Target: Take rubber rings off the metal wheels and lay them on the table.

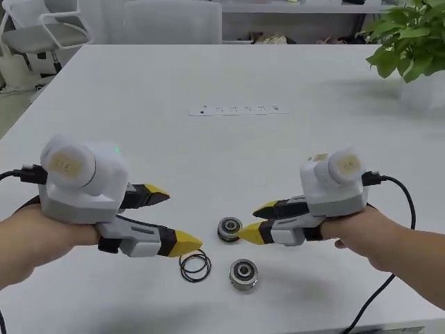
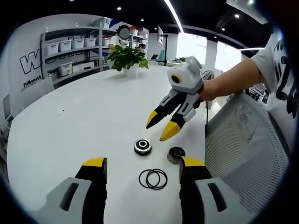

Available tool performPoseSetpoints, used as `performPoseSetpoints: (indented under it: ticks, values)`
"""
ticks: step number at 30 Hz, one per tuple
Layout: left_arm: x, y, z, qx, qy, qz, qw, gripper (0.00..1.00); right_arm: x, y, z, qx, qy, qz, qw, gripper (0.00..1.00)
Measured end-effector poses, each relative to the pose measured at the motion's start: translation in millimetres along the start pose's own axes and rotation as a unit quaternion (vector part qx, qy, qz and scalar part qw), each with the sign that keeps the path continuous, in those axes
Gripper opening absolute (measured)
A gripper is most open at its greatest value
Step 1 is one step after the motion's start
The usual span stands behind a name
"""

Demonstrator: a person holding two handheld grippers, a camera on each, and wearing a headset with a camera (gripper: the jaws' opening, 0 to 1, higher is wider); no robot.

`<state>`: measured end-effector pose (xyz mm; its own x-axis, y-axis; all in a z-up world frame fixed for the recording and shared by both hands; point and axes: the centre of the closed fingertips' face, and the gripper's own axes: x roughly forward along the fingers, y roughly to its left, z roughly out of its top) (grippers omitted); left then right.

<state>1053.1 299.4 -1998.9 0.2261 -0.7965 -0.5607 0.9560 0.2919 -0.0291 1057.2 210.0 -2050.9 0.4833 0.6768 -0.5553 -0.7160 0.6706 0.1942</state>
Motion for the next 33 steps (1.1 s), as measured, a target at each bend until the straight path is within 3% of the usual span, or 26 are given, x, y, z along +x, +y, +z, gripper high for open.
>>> performPoseSetpoints:
  ticks: [14, 17, 33]
  values:
    - [17.7, 7.6, 0.8, 0.0, 0.01, -0.004, 0.9999, 0.6, 1.3, -9.3, -3.3, -0.036, -0.004, -0.012, 0.9993, 0.37]
    - [20.1, 10.1, 0.2, 0.003, 0.013, -0.003, 0.9999, 0.6, 1.7, -16.7, -2.6, -0.05, -0.009, -0.03, 0.9983, 0.44]
    - [36.8, 14.5, 0.4, 0.0, 0.02, -0.008, 0.9998, 0.59, 5.6, -15.1, -8.4, -0.061, 0.002, -0.016, 0.998, 0.45]
